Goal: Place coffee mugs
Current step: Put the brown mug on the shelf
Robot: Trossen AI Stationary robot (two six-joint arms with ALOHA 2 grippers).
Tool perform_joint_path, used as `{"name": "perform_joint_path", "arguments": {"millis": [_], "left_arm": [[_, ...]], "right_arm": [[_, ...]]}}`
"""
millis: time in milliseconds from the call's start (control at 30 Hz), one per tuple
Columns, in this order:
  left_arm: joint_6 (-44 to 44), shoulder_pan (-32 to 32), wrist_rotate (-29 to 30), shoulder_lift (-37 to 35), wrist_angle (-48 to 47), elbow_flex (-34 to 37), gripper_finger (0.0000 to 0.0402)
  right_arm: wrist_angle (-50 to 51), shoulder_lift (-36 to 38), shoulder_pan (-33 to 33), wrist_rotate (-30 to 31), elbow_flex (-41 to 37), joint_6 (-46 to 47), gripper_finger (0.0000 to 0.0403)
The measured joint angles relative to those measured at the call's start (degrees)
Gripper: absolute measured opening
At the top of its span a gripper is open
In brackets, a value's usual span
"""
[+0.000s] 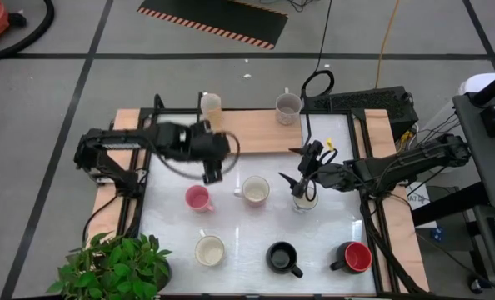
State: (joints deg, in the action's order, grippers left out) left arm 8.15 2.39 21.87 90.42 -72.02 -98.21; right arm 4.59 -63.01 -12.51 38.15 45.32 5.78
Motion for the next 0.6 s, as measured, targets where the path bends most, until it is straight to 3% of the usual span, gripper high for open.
{"name": "perform_joint_path", "arguments": {"millis": [133, 267, 600], "left_arm": [[6.7, 4.7, 4.9, 0.1, 2.0, 6.0, 0.0237], [7.5, 8.7, 6.0, 0.1, 9.3, 11.4, 0.0237], [-6.2, 13.6, 6.8, 0.1, 36.5, 22.0, 0.0237]], "right_arm": [[0.4, 0.0, 0.0, -2.6, 0.0, 2.3, 0.0394], [0.6, -0.7, 0.0, -3.8, 0.0, 2.7, 0.0394], [0.2, -4.8, 0.0, -5.1, 0.0, 1.3, 0.0394]]}}
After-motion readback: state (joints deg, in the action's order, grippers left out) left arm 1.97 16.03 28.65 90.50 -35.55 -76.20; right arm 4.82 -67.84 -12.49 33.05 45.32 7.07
